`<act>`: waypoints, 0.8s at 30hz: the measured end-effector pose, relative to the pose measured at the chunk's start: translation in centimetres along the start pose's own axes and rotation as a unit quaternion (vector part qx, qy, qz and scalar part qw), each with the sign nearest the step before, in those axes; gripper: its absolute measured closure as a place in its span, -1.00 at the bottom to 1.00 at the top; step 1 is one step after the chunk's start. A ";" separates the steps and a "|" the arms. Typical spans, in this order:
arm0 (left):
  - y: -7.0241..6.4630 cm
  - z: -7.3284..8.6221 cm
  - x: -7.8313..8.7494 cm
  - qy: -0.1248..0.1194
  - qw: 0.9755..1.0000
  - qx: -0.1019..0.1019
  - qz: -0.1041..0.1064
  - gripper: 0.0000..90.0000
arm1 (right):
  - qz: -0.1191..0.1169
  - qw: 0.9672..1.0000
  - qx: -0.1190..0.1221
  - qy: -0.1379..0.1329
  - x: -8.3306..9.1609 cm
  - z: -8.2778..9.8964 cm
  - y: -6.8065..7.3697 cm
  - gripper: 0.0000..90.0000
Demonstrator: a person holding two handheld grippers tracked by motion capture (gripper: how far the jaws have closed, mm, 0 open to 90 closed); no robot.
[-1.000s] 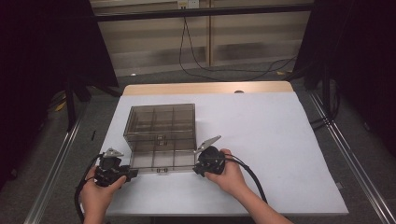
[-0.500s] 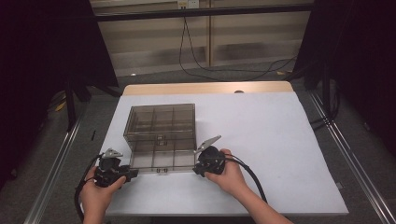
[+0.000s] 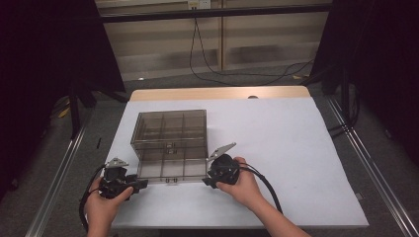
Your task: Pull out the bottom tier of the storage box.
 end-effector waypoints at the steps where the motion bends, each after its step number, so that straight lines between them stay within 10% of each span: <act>1: 0.0 0.0 0.0 0.000 1.000 0.000 0.002 0.06 | 0.002 1.000 0.002 -0.002 0.1 0.0 -0.1 0.31; 24: 0.2 -0.1 0.6 -0.023 1.000 0.000 0.004 -0.16 | 0.011 1.000 0.010 0.004 1.7 0.7 -0.9 -0.13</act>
Point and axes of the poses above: each handheld gripper's, and its own axes: x roughly backward along the jaws, z roughly out of its underside, y roughly to its left, the point moved 7 cm from there along -x, roughly forward along the jaws, and after that the axes turned 6 degrees about -x, right-handed, at the moved point
